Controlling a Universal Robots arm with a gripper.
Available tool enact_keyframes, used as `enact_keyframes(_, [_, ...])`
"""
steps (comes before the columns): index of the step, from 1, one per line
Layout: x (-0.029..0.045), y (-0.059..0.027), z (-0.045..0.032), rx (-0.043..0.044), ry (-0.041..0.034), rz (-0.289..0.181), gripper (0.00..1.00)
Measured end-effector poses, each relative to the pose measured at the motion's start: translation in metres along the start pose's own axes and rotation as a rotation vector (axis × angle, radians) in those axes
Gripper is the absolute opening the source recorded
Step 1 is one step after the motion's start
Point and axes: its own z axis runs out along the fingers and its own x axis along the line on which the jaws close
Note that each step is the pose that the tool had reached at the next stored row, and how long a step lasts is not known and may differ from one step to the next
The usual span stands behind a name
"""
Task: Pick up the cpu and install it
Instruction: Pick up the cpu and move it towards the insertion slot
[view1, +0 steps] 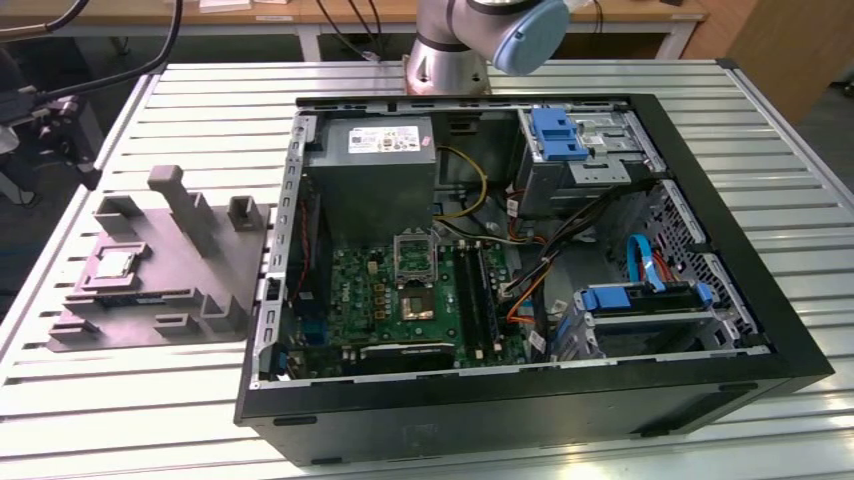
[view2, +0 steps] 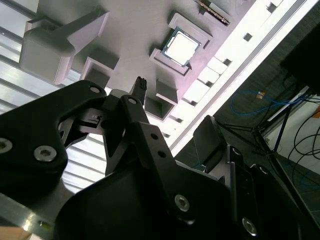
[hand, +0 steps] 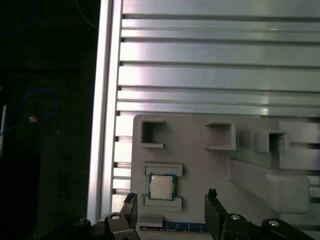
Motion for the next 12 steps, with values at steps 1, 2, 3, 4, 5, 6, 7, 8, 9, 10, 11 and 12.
enact_keyframes(1, [0.0002, -0.0002, 0.0003, 0.0000, 0.0000, 0.000, 0.65])
enact_keyframes(2, [0.0003, -0.0003, 0.0006, -0.0001, -0.0001, 0.000, 0.65])
enact_keyframes(3, [0.0003, -0.0003, 0.0005, 0.0001, 0.0001, 0.000, 0.65])
enact_keyframes(4, [0.0004, -0.0004, 0.0007, 0.0000, 0.0001, 0.000, 0.65])
enact_keyframes(5, [0.0004, -0.0004, 0.0008, 0.0000, 0.0000, 0.000, 0.65])
enact_keyframes(6, [0.0004, -0.0004, 0.0008, 0.0000, 0.0000, 0.000, 0.65])
enact_keyframes(7, [0.0004, -0.0004, 0.0008, 0.0000, 0.0000, 0.000, 0.65])
enact_keyframes(8, [0.0004, -0.0004, 0.0008, 0.0000, 0.0000, 0.000, 0.65])
enact_keyframes(9, [0.0004, -0.0004, 0.0008, 0.0000, 0.0000, 0.000, 0.65])
enact_keyframes(10, [0.0006, -0.0004, 0.0012, -0.0001, -0.0002, 0.000, 0.65])
enact_keyframes(11, [0.0014, -0.0005, 0.0016, -0.0001, -0.0003, 0.000, 0.65])
enact_keyframes(12, [0.0021, -0.0005, 0.0020, -0.0001, -0.0002, 0.000, 0.65])
